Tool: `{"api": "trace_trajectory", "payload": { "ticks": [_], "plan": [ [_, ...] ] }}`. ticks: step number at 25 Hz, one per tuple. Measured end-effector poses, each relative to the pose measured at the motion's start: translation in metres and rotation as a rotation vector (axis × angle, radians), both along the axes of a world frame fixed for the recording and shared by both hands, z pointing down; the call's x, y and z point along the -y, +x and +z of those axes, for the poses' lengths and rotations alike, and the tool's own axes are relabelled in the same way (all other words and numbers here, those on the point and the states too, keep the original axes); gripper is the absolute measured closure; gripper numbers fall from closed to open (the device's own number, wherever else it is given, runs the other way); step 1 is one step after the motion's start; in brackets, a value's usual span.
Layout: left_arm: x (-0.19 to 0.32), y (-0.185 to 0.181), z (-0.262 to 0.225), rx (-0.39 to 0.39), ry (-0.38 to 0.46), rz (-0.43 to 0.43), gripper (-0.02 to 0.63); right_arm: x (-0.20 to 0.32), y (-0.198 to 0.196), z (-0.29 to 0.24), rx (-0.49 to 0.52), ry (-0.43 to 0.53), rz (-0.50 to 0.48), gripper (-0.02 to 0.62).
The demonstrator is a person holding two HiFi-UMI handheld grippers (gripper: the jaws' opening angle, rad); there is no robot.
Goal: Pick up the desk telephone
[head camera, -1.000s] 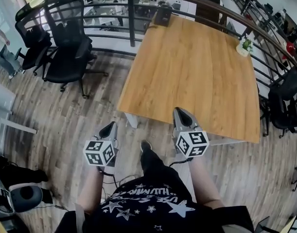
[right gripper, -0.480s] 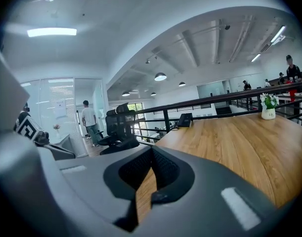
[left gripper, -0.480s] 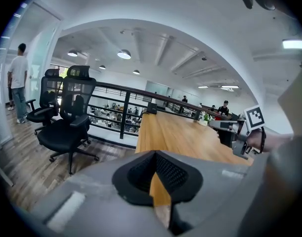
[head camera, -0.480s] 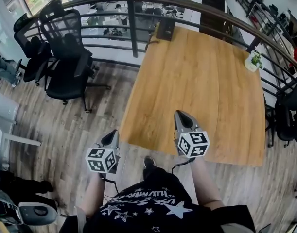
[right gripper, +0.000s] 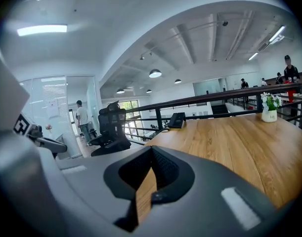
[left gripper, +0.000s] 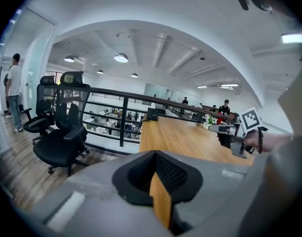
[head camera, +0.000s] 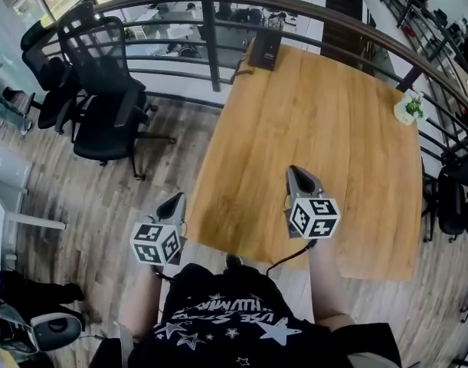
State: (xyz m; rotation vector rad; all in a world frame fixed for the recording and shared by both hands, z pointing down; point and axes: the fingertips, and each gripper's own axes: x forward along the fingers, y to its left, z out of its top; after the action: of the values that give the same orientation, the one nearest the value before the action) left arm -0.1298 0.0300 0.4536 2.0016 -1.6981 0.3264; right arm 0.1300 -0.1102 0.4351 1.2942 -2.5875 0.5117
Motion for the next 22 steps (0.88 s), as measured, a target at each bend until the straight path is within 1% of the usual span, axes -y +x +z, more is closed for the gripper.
{"api": "trace_trajectory", "payload": {
  "ticks": [4,6,9,16,18,22],
  "plan": [
    [0.044,0.002,-0.015,0.010,-0.022,0.019,0.604,0.044,0.002,-0.006,-0.032,-0.021,0.011,0.598],
    [0.062,0.001,-0.016,0.010,-0.028,0.036,0.604,0.057,0.001,-0.006,-0.060,-0.012,0.019,0.598],
    [0.083,-0.007,-0.011,0.007,-0.014,0.077,0.604,0.067,-0.003,-0.008,-0.063,0.017,0.050,0.598],
    [0.154,-0.011,-0.020,-0.016,0.037,0.218,0.604,0.092,0.006,-0.032,-0.050,0.033,0.131,0.598],
    [0.176,-0.012,-0.022,-0.013,0.053,0.257,0.604,0.102,0.005,-0.037,-0.040,0.032,0.150,0.598],
    [0.225,-0.015,-0.027,-0.014,0.074,0.319,0.604,0.131,-0.007,-0.043,-0.068,0.032,0.162,0.598]
  ]
}}
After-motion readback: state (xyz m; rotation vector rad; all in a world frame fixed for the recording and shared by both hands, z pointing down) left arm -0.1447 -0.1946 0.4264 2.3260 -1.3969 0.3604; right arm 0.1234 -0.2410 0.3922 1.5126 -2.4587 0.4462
